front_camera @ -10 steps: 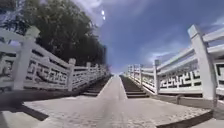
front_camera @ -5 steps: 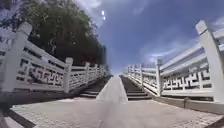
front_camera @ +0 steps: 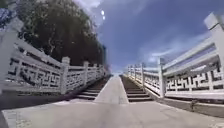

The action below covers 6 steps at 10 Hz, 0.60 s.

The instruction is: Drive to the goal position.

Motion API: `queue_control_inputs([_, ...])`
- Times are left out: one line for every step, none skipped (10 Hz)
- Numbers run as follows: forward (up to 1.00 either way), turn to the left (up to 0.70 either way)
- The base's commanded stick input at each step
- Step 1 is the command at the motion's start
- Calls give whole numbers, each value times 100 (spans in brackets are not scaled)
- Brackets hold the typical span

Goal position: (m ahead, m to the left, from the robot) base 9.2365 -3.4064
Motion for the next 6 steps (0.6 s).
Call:
queue_control_inputs([45, -25])
queue_control_inputs([45, -25])
queue_control_inputs([45, -25])
queue_control_inputs([45, -25])
queue_control_inputs([45, -25])
queue_control_inputs([45, -25])
